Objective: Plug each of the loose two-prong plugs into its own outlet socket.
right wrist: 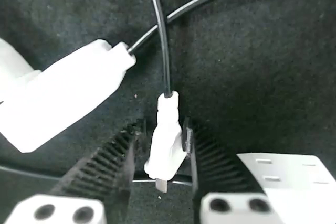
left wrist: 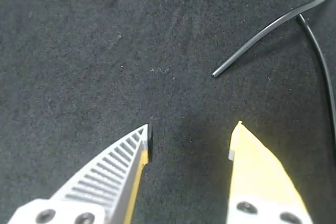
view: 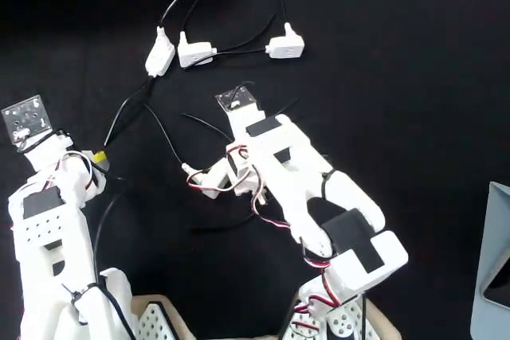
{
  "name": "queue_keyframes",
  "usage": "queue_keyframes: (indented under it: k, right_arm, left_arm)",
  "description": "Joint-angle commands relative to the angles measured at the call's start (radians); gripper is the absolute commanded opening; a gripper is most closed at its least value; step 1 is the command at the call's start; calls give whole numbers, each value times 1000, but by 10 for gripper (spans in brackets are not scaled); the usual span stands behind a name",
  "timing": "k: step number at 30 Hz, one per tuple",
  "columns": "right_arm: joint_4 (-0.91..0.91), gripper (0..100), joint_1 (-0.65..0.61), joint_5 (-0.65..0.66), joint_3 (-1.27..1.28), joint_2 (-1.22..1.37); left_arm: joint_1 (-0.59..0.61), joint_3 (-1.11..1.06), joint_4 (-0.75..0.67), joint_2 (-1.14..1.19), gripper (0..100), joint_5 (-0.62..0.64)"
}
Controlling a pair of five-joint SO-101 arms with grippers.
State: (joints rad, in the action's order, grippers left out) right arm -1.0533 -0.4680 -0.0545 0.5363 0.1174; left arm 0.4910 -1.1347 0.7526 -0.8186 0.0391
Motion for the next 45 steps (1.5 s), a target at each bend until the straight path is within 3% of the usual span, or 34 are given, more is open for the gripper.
queue_keyframes:
  k: [1, 6, 16, 27, 31, 34, 38, 45]
  right_arm:
    - [3, 113, 23, -9, -1, -2]
    - [3, 41, 25, -9, -1, -2]
    - [-77, 10, 38, 31, -18, -59]
    - [-219, 11, 186, 160, 59, -659]
    - [-215, 11, 201, 152, 159, -860]
    - [-199, 11, 244, 152, 223, -995]
    - [-54, 11, 397, 158, 340, -1148]
    - [115, 11, 628, 152, 503, -1259]
  left_arm:
    - [-1, 8, -17, -6, 249, 5]
    - [-1, 8, -17, -6, 249, 5]
    - [-2, 8, -17, -6, 249, 5]
    - [-82, 18, -11, -6, 251, 3]
    - [-188, 36, -8, -6, 253, -17]
    - [-298, 77, 52, -6, 254, -117]
    - [-478, 163, 172, 5, 254, -190]
    - [-707, 251, 275, 8, 319, -187]
